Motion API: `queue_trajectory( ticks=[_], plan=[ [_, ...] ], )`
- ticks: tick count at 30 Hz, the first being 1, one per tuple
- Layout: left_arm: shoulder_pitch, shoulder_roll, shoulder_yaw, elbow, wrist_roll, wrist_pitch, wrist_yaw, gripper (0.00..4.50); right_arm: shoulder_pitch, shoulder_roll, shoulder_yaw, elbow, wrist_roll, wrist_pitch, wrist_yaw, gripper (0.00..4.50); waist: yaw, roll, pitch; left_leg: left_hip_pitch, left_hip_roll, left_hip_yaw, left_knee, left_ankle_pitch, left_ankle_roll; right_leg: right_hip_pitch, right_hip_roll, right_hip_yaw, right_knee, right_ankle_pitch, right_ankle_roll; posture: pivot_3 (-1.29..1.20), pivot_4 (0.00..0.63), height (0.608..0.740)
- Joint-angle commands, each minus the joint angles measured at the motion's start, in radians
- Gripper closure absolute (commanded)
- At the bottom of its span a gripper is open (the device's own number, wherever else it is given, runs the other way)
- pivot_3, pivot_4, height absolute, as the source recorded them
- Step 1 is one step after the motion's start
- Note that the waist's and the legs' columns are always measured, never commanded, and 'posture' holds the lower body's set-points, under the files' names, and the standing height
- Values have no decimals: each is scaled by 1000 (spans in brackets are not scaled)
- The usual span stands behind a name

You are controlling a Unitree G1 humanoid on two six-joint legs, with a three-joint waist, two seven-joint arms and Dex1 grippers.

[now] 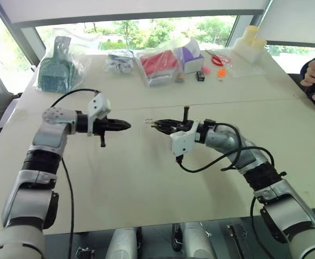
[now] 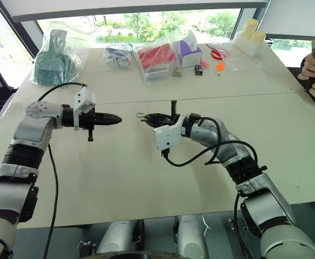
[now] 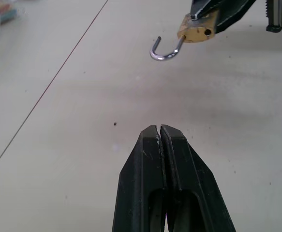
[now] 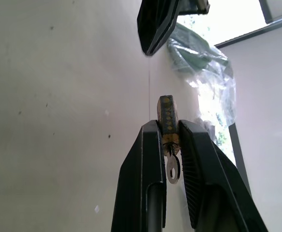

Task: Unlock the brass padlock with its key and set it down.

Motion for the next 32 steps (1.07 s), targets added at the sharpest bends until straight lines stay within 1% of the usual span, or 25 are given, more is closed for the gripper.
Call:
queue_trajectory(
  ticks=[1,4,6,10,12,14,15,16,17,19,21,24,25,26,29,32],
  plan=[
    [31,21,50,-100,-30,39,34,4445,-53,0,18,112,-76,-65,-81,4500,-2,0,0,0,0,0,0,0,0,0,0,0,0,0,0,0,150,740],
    [73,26,60,-185,-45,80,52,4445,-87,12,53,204,-127,-103,-111,4500,-5,0,0,0,0,0,0,0,0,0,0,0,0,0,0,0,150,740],
    [104,29,61,-235,-40,77,72,4445,-108,18,79,259,-149,-117,-108,4500,-7,0,0,0,0,0,0,0,0,0,0,0,0,0,0,0,150,740],
    [154,30,62,-314,-43,92,102,4445,-130,33,102,310,-148,-142,-94,4500,-7,0,0,0,0,0,-1,2,-3,0,0,1,0,0,0,0,150,740],
    [165,29,66,-332,-49,102,114,4500,-124,36,105,302,-123,-140,-51,3498,-5,0,0,0,0,0,-1,2,-4,0,0,1,0,0,0,0,150,740],
    [175,29,69,-347,-53,106,121,4500,-113,27,105,280,-104,-140,-10,2708,-4,0,0,0,0,0,-1,2,-4,0,0,1,0,0,0,0,150,740],
    [180,30,68,-356,-55,107,125,4500,-109,19,104,265,-97,-140,6,2208,-3,0,0,0,0,0,-1,2,-3,0,0,1,0,0,0,0,150,740],
    [186,32,69,-371,-62,115,125,4500,-100,7,101,238,-79,-129,40,1597,-4,0,0,0,0,0,-1,2,-3,0,0,1,0,0,0,0,150,740],
    [191,33,70,-382,-67,121,126,4500,-93,-1,98,219,-66,-119,64,1109,-3,0,0,0,1,0,-1,2,-3,0,0,1,0,0,0,0,150,740],
    [199,41,68,-406,-73,138,123,4500,-69,-44,84,137,-4,-82,152,26,-2,0,0,0,1,0,-1,2,-3,0,0,1,0,0,0,0,150,740],
    [203,45,66,-418,-76,148,122,4500,-50,-75,69,70,51,-36,223,26,0,0,0,0,1,0,-1,1,-1,0,0,1,0,0,0,0,150,740],
    [211,54,65,-437,-86,164,120,4500,18,-126,-5,-101,270,222,409,26,0,0,0,1,1,0,0,1,-1,1,0,1,0,0,0,0,150,740],
    [214,56,64,-441,-89,167,120,4500,35,-137,-23,-146,319,296,451,26,0,0,0,1,1,0,0,1,-1,1,0,1,0,0,0,0,150,740],
    [217,58,64,-444,-88,168,120,4500,54,-153,-49,-203,372,407,490,26,0,0,0,1,1,0,0,1,-1,1,0,1,0,0,0,0,150,740],
    [225,60,67,-454,-96,180,119,4500,94,-214,-120,-354,510,692,586,26,0,0,0,1,1,0,0,1,-1,1,0,0,1,0,0,0,150,740],
    [235,65,72,-466,-108,195,118,4500,110,-244,-169,-459,597,874,613,26,1,0,0,1,1,-1,0,0,-1,0,0,0,1,0,0,0,150,740]
  ],
)
